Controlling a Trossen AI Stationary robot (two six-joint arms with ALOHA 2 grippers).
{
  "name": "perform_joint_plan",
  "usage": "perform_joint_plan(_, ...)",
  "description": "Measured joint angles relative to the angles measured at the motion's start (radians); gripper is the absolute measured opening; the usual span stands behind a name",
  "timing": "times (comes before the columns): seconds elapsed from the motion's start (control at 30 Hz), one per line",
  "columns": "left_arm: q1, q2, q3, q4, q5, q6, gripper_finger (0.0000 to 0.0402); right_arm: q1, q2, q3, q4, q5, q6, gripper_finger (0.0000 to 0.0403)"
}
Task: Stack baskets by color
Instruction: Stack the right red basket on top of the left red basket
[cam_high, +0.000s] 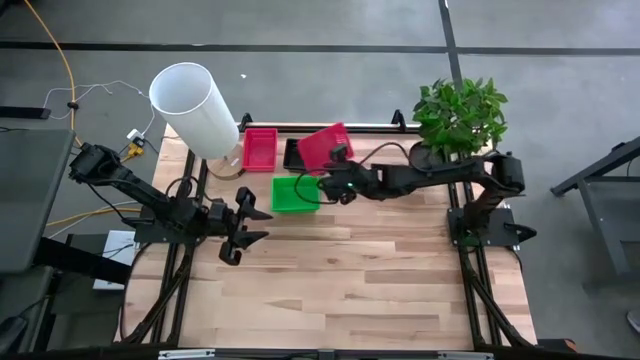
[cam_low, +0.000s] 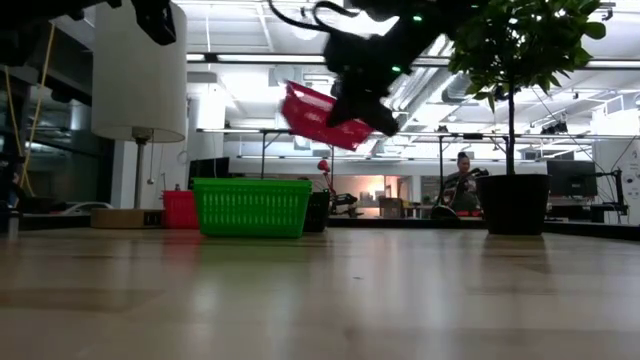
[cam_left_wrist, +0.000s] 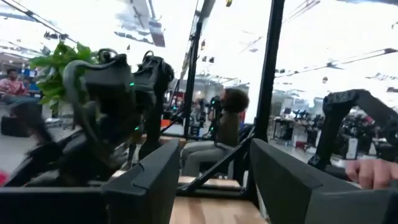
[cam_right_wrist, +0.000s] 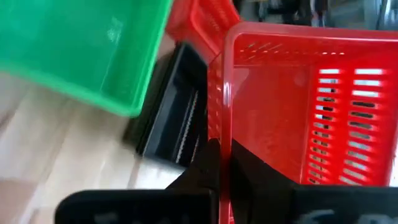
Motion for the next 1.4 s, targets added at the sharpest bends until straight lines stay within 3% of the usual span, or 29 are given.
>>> perform_joint_plan(0.13,0.0,0.0,0.0,0.025,0.02,0.0,0.0183,-0.005,0.089,0.133,-0.064,-0.052,-0.145,0.0)
perform_joint_plan(0.4,-0.001,0.0,0.0,0.052,0.029,0.0,0.0183,-0.019,0.313,0.4,-0.175,-0.055,-0.456,0.0)
perform_joint_plan(0.8,-0.001,0.0,0.0,0.083,0.054,0.029,0.0183,-0.101,0.583,0.71,-0.196,-0.089,-0.875,0.0)
perform_joint_plan(1.07,-0.001,0.0,0.0,0.081,0.055,0.045,0.0183,-0.142,0.695,0.909,-0.195,-0.203,-0.949,0.0)
perform_joint_plan(1.4,-0.009,0.009,0.0,0.073,0.063,0.0,0.0183,-0.141,0.715,0.929,-0.246,-0.193,-0.964,0.0)
